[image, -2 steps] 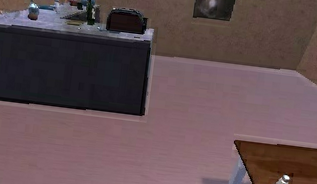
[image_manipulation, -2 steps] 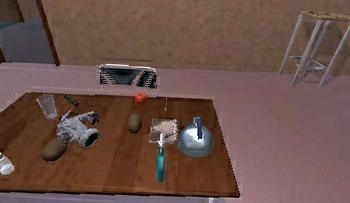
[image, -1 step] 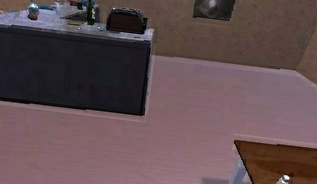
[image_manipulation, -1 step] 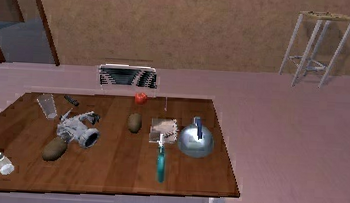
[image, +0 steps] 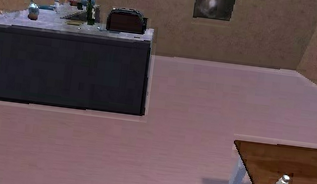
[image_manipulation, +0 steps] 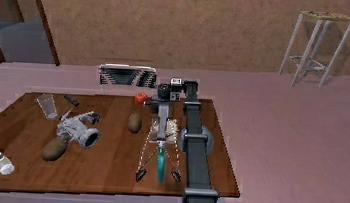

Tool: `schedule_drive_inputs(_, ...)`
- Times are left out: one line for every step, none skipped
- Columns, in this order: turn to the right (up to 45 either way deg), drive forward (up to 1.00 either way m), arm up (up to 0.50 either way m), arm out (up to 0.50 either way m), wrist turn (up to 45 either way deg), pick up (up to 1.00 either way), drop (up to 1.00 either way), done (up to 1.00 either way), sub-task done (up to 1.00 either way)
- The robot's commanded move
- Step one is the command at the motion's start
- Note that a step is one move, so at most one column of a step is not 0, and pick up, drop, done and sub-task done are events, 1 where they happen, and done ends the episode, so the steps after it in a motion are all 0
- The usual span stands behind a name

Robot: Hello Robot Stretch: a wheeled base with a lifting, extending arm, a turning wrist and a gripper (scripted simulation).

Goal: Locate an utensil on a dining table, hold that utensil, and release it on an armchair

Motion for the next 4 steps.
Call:
schedule_drive_inputs(0.0,0.0,0.0,0.0,45.0,0.0,0.0,0.0,0.0)
schedule_drive_inputs(0.0,0.0,0.0,0.0,45.0,0.0,0.0,0.0,0.0)
schedule_drive_inputs(0.0,0.0,0.0,0.0,45.0,0.0,0.0,0.0,0.0)
schedule_drive_inputs(0.0,0.0,0.0,0.0,45.0,0.0,0.0,0.0,0.0)
